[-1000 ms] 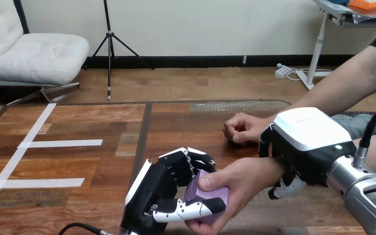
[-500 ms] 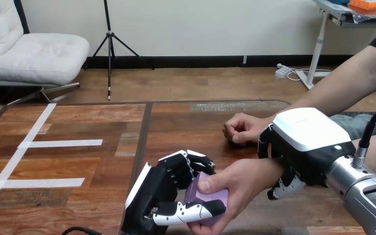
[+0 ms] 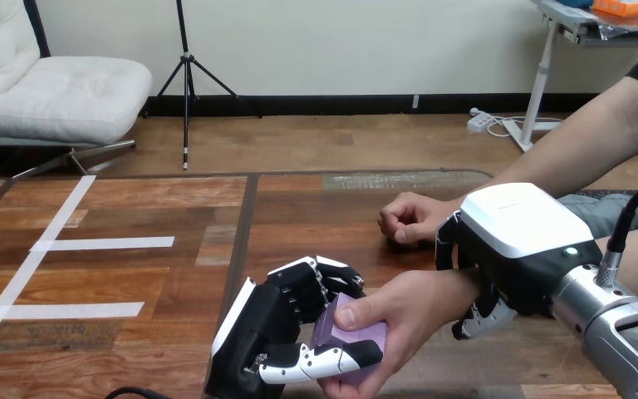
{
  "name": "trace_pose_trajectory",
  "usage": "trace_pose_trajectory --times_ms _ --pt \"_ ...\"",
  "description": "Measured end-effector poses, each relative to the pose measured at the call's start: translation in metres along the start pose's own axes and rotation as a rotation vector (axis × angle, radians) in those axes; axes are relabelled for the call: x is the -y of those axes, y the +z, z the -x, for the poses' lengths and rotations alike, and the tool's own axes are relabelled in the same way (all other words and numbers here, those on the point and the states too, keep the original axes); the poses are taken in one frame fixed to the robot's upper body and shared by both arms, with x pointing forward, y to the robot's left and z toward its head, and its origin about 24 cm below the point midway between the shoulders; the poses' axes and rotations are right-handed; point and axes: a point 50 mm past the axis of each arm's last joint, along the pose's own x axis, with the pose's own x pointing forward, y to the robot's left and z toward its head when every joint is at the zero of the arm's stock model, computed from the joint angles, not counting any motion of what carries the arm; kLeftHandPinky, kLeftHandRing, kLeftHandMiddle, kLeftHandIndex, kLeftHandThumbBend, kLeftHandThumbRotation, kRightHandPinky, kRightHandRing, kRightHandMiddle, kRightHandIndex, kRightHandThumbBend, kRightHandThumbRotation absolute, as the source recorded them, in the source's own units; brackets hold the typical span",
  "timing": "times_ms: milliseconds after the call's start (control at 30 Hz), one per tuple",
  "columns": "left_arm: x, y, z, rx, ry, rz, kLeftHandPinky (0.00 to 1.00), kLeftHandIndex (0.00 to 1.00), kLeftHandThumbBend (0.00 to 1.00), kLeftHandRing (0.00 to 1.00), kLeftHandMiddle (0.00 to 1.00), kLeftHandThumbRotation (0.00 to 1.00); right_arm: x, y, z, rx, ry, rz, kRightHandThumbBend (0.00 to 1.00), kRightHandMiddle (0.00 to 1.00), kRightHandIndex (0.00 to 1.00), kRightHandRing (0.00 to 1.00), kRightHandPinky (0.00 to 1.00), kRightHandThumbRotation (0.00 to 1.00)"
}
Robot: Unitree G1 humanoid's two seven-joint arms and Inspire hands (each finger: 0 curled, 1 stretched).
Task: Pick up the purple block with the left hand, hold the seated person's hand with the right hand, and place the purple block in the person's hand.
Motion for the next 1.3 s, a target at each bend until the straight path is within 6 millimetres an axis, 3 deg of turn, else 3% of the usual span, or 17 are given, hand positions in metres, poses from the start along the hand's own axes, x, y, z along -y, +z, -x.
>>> trace_pose_trajectory --times_ms 267,867,1067,1300 --pt "-0.0001 0.0004 -0.0003 0.002 0.0 0.0 0.39 0.53 0.86 0.44 0.5 0.09 0.0001 0.0002 0.0 0.0 -0.001 0.009 0.79 0.47 0.51 0.4 0.33 0.0" --pt "0.0 0.0009 -0.0007 0.003 -0.002 -0.003 0.41 0.55 0.86 0.47 0.52 0.1 -0.0009 0.0008 0.0004 0.0 0.0 0.027 0.79 0.65 0.69 0.58 0.46 0.0" --pt "0.0003 0.0029 -0.0004 0.013 -0.016 -0.043 0.47 0.6 0.86 0.54 0.59 0.16 -0.0012 0.0013 0.0007 0.004 -0.008 0.031 0.81 0.69 0.72 0.63 0.51 0.0" --pt "0.0006 0.005 0.0003 0.021 -0.036 -0.097 0.62 0.71 0.88 0.68 0.71 0.28 -0.0023 0.0023 0.0018 0.018 -0.034 0.031 0.82 0.73 0.74 0.68 0.58 0.0"
